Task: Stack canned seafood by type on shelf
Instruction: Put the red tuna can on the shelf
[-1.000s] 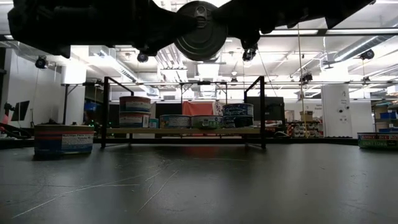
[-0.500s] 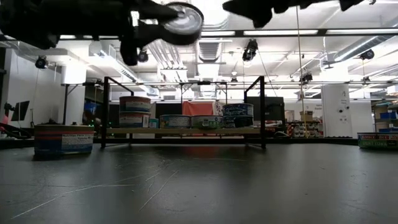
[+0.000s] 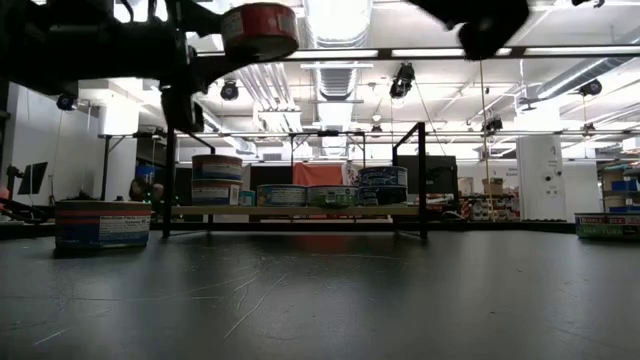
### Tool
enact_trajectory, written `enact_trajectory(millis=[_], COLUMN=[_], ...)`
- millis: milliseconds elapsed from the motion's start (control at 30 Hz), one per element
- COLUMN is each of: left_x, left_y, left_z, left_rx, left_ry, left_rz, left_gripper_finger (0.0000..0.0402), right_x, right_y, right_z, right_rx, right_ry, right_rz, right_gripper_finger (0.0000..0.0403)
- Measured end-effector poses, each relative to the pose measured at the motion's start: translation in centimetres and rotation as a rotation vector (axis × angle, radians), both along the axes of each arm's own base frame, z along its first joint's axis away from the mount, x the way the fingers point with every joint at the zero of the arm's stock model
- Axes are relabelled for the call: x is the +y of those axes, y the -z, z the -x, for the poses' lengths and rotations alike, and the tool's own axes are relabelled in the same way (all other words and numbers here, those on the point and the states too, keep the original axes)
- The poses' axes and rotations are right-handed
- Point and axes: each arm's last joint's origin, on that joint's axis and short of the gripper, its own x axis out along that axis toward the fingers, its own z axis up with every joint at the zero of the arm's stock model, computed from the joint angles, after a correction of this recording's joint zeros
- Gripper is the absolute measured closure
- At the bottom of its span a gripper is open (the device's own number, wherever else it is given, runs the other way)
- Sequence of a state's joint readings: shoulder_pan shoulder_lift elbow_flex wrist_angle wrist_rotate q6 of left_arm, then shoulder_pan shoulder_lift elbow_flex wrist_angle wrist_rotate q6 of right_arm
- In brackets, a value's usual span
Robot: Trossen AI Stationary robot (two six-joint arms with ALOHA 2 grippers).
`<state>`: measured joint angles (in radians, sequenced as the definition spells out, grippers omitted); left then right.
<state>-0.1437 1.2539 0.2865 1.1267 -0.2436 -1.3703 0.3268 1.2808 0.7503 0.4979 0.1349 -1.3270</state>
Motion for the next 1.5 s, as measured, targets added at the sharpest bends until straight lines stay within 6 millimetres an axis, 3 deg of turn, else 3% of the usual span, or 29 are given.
enact_trajectory(millis=[167, 733, 900, 1167, 1500], left_x=[-0.2, -0.1, -0.2, -0.3, -0.1], left_y=[0.5, 0.8, 0.8, 0.5, 0.1], left_z=[0.0, -0.7, -0.6, -0.6, -0.6], left_rx=[0.013, 0.022, 0.018, 0.016, 0.001], left_ry=[0.011, -0.009, 0.012, 0.01, -0.02], left_rz=[0.058, 0.068, 0.045, -0.123, -0.239], left_gripper_finger=[0.0284, 0.0281, 0.027, 0.0263, 0.0141], right_x=[-0.2, -1.4, -1.3, -1.5, -1.7], right_y=[0.5, 2.7, 3.0, 3.1, 2.7], right_z=[-1.4, -8.4, -9.7, -10.4, -10.0], right_rx=[-0.057, 0.019, 0.028, 0.029, 0.025], right_ry=[0.174, 0.335, 0.382, 0.42, 0.448], right_rz=[0.111, 0.229, 0.255, 0.319, 0.278], right_gripper_finger=[0.0138, 0.0104, 0.0138, 0.0272, 0.0276])
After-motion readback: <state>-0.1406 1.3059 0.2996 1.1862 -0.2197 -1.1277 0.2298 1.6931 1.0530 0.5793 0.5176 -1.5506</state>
